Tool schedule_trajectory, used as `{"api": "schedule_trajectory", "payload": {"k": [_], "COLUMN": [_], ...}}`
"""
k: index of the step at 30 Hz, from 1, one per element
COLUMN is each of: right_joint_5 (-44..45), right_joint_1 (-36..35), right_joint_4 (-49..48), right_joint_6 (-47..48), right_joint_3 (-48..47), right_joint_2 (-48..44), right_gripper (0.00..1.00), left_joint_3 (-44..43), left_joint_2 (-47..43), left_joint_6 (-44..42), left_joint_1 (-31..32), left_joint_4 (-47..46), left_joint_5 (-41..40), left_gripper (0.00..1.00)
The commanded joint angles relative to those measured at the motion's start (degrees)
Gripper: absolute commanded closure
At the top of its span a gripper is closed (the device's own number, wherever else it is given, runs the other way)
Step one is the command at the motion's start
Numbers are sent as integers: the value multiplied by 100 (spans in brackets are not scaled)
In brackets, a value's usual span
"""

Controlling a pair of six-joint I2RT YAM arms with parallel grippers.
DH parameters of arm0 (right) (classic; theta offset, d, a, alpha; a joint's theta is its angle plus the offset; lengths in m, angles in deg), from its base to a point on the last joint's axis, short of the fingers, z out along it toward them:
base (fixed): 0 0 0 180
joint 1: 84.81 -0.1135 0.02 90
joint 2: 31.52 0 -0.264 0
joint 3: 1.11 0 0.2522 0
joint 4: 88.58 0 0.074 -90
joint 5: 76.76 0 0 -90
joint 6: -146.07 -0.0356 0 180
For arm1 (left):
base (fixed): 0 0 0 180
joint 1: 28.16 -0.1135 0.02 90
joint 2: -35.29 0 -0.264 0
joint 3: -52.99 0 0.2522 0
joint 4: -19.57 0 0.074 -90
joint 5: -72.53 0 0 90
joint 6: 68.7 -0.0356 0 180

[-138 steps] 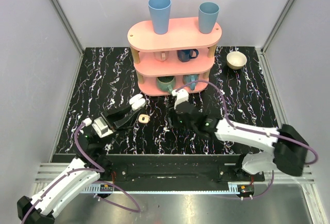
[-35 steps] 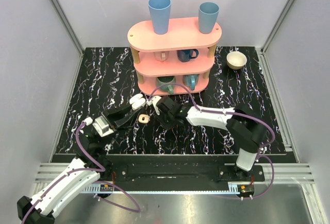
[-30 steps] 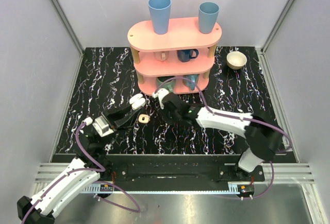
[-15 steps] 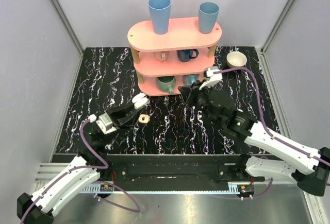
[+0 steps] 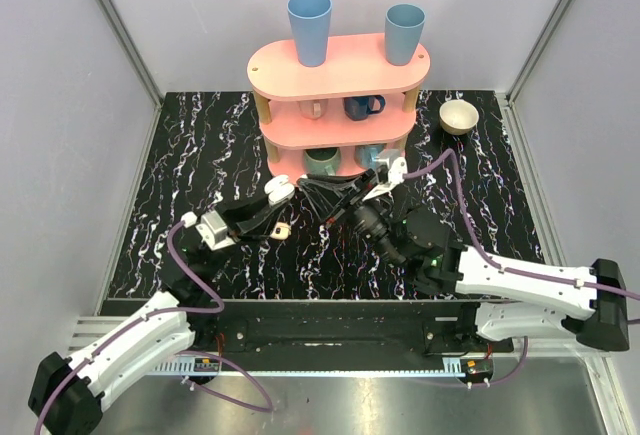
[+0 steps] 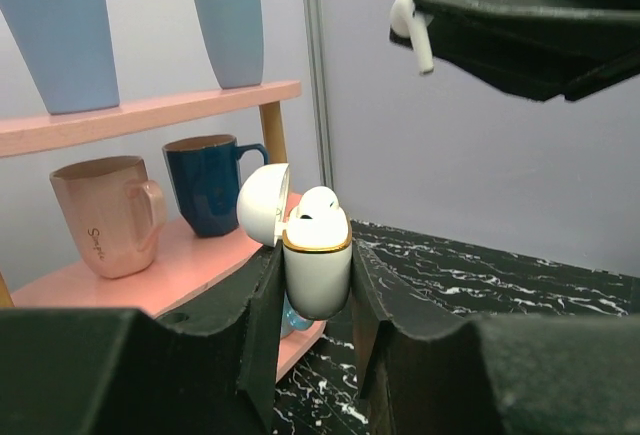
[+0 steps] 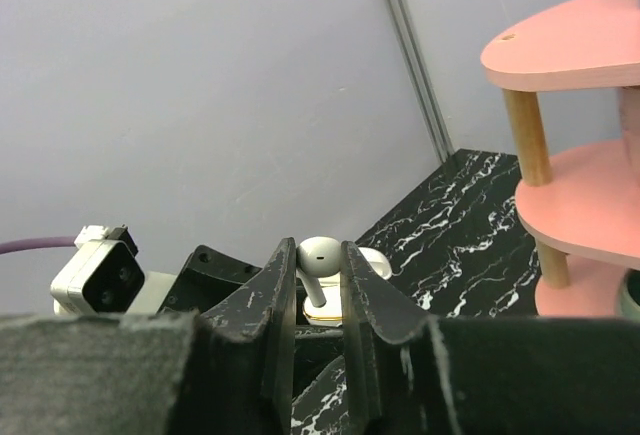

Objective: Insert the wireless bluetooth earbuds into the charging case
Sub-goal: Insert the left earbud into the left side groove of the charging case.

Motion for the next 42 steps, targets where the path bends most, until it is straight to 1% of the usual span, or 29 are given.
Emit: {"api": "schedule_trajectory", "payload": {"k": [1,11,17,42], "right_joint_5": [4,-225,-304,-322], "right_joint_1": [-219,-254,-316,-386], "right_joint_4": [-1184,-1623,-1650,-1957], "right_joint_6": [521,644,626,916], "right_joint_3": [-4,-22,-128,-110], "right_joint_2": [259,647,884,1429], "right_gripper": [77,76,76,77], "left_joint_3": [-54,113,148,218], "left_joint_2": [32,198,365,383], "left_joint_6": [55,82,29,3], "left_joint_1": [23,120,172,252], "left_joint_4": [-828,-1320,-1583,-1848], "left_joint_5": [-22,-66,-127,-162], "left_gripper": [100,100,100,100]}}
